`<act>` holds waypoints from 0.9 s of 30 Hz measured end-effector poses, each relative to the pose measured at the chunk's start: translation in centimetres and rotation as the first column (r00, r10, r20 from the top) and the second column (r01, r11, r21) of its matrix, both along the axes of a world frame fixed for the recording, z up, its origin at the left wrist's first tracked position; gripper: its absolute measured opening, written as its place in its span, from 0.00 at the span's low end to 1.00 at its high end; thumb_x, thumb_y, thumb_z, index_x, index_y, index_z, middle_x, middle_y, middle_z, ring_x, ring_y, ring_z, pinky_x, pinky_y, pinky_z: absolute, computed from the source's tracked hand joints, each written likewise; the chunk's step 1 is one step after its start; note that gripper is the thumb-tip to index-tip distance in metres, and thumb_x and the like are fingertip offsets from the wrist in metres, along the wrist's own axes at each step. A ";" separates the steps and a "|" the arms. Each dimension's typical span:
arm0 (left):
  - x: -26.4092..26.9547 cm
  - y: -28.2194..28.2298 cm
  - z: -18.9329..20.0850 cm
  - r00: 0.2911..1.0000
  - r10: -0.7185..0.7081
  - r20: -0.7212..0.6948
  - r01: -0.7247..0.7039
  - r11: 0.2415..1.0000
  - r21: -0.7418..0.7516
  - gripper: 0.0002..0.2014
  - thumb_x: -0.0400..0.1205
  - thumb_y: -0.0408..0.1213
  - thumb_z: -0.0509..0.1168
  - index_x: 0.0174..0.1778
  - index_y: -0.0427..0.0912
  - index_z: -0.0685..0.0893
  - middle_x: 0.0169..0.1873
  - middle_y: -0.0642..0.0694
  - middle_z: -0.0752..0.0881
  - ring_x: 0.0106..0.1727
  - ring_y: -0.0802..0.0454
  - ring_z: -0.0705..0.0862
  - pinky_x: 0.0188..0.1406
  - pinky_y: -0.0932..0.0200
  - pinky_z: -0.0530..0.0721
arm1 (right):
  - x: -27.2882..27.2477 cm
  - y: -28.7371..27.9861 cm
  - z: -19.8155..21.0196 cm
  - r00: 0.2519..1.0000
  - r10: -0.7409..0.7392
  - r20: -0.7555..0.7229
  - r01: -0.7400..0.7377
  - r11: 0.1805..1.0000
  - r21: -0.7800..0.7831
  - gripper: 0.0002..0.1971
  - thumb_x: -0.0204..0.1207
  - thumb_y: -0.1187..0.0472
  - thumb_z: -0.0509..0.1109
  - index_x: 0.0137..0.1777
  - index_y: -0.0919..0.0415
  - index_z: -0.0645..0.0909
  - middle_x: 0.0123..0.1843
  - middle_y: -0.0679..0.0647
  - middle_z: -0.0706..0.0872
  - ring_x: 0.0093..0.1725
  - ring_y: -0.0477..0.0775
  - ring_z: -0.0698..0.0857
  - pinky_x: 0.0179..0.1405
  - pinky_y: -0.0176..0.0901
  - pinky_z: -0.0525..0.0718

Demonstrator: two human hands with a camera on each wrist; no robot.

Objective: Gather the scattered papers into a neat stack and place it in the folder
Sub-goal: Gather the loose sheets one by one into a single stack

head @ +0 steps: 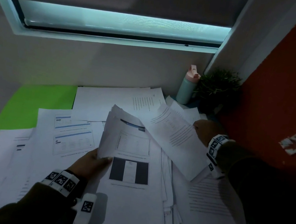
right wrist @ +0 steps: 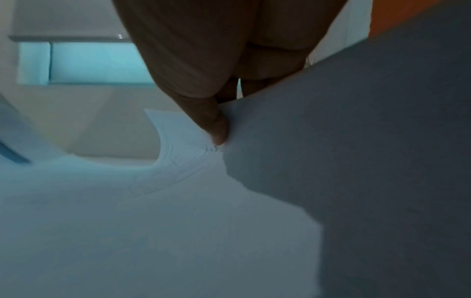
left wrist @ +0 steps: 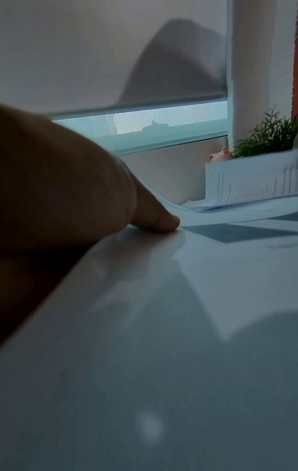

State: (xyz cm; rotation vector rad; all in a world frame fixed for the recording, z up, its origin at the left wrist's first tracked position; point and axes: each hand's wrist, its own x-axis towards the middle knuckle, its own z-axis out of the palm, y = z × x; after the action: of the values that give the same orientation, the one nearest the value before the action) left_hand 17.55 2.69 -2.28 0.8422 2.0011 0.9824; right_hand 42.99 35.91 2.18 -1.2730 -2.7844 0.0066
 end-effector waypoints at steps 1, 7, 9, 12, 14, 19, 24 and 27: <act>-0.1 -0.1 -0.2 1.000 -0.001 -0.008 0.001 1.000 -0.006 0.13 0.82 0.47 0.68 0.61 0.51 0.85 0.49 0.50 0.92 0.49 0.52 0.90 0.49 0.53 0.86 | 0.4 -0.2 0.4 1.000 0.006 -0.027 -0.005 1.000 0.031 0.10 0.81 0.64 0.62 0.44 0.64 0.85 0.45 0.59 0.88 0.45 0.61 0.87 0.45 0.48 0.84; -0.4 -0.1 -0.3 0.999 -0.035 -0.032 0.035 0.999 0.001 0.14 0.80 0.51 0.68 0.60 0.53 0.85 0.50 0.50 0.92 0.49 0.53 0.90 0.51 0.51 0.88 | 2.9 -3.6 9.2 0.895 -0.018 -0.446 0.086 0.988 0.132 0.13 0.78 0.65 0.63 0.49 0.75 0.85 0.50 0.73 0.87 0.50 0.70 0.86 0.52 0.52 0.81; -0.2 0.0 -0.2 0.999 -0.025 -0.039 0.025 1.000 0.002 0.12 0.81 0.48 0.68 0.59 0.52 0.85 0.48 0.51 0.92 0.49 0.53 0.90 0.50 0.52 0.88 | 3.7 -5.2 12.2 0.812 -0.052 -0.581 0.140 0.984 0.107 0.13 0.81 0.64 0.63 0.56 0.73 0.84 0.55 0.69 0.86 0.54 0.65 0.84 0.50 0.42 0.75; 0.4 0.0 0.3 0.998 -0.019 -0.055 0.020 1.000 0.021 0.08 0.83 0.44 0.67 0.57 0.52 0.85 0.43 0.56 0.90 0.45 0.57 0.88 0.39 0.61 0.83 | 4.6 -6.7 13.8 0.666 -0.165 -0.728 0.183 0.982 -0.055 0.10 0.80 0.64 0.67 0.54 0.69 0.83 0.48 0.58 0.84 0.48 0.52 0.79 0.39 0.32 0.68; 0.5 0.0 0.5 0.999 -0.001 -0.035 0.002 1.000 0.031 0.07 0.83 0.42 0.67 0.56 0.52 0.85 0.41 0.55 0.89 0.42 0.56 0.87 0.35 0.61 0.80 | 4.9 -7.2 13.5 0.576 -0.236 -0.783 0.153 0.972 -0.181 0.10 0.79 0.63 0.69 0.55 0.67 0.83 0.49 0.54 0.83 0.48 0.51 0.79 0.41 0.32 0.71; 0.2 0.1 0.1 1.000 0.017 0.022 -0.018 0.999 0.028 0.13 0.83 0.46 0.68 0.59 0.44 0.85 0.39 0.49 0.89 0.39 0.51 0.87 0.35 0.59 0.82 | 3.8 -9.4 7.8 0.549 -0.426 -0.719 0.042 0.873 -0.485 0.09 0.76 0.69 0.71 0.54 0.61 0.81 0.49 0.57 0.83 0.46 0.55 0.82 0.44 0.39 0.79; -0.2 0.3 0.3 0.996 0.026 0.080 -0.029 0.999 0.035 0.22 0.83 0.56 0.66 0.61 0.41 0.84 0.52 0.40 0.90 0.48 0.45 0.88 0.53 0.53 0.83 | -0.6 -14.7 0.7 0.626 -0.560 -0.543 0.078 0.738 -0.671 0.28 0.72 0.71 0.73 0.71 0.60 0.71 0.54 0.56 0.78 0.53 0.54 0.78 0.52 0.37 0.72; -0.2 0.0 0.6 0.992 0.040 0.123 -0.045 0.998 0.041 0.25 0.79 0.60 0.68 0.60 0.42 0.86 0.51 0.40 0.90 0.48 0.44 0.88 0.52 0.51 0.84 | -3.4 -17.1 -2.0 0.655 -0.580 -0.484 0.050 0.673 -0.738 0.32 0.73 0.69 0.73 0.75 0.59 0.66 0.57 0.56 0.80 0.57 0.56 0.82 0.54 0.36 0.74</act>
State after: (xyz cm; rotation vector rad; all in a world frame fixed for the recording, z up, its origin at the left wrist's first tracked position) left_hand 17.35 2.73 -1.66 0.7473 1.9067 1.0794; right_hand 39.57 18.77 0.20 -1.4701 -1.8406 1.3087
